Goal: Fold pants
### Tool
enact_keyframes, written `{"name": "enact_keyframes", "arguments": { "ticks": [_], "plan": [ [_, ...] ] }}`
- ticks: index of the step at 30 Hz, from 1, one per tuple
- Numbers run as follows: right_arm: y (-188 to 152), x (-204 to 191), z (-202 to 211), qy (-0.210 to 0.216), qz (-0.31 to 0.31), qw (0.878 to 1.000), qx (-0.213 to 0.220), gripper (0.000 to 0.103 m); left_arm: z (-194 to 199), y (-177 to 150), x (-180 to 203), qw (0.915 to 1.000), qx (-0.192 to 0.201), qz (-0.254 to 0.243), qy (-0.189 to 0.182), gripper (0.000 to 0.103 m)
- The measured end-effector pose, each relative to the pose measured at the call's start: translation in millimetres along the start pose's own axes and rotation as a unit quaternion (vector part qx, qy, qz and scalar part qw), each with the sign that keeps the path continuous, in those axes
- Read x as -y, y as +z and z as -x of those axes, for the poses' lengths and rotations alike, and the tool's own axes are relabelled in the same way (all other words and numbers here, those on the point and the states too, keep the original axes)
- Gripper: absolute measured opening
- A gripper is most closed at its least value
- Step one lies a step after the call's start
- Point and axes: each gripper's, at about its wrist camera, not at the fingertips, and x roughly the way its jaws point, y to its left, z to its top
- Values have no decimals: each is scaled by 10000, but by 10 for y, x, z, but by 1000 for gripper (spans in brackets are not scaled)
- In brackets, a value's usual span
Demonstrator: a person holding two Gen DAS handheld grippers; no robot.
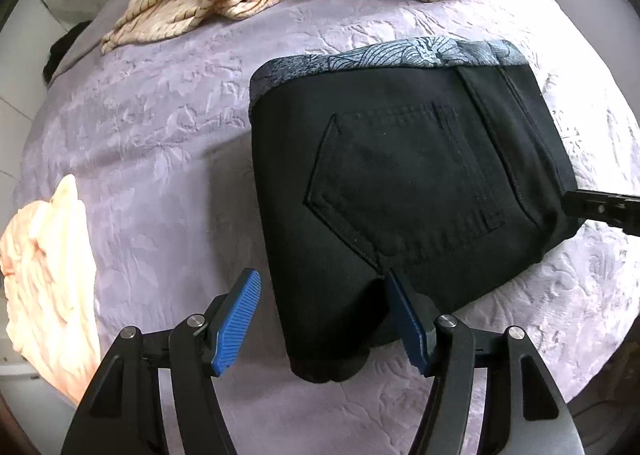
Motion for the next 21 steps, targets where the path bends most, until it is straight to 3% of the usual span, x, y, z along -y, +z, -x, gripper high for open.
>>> {"name": "enact_keyframes", "arguments": {
  "ticks": [3, 5, 16, 21],
  "plan": [
    [2, 10, 36, 68, 8, 10000, -4, 35, -6, 5, -68, 9999, -74, 92, -106, 66],
    [-10, 29, 53, 102, 23, 9999, -39, 36, -18, -2, -88, 9999, -109, 111, -33, 87],
    [-46, 103, 149, 101, -130, 9998, -63, 61, -49, 12, -140, 9997, -178, 184, -24, 88],
    [-68, 115, 157, 87, -135, 9998, -92, 67, -56, 18, -135, 9997, -200, 157, -19, 88]
  ]
}}
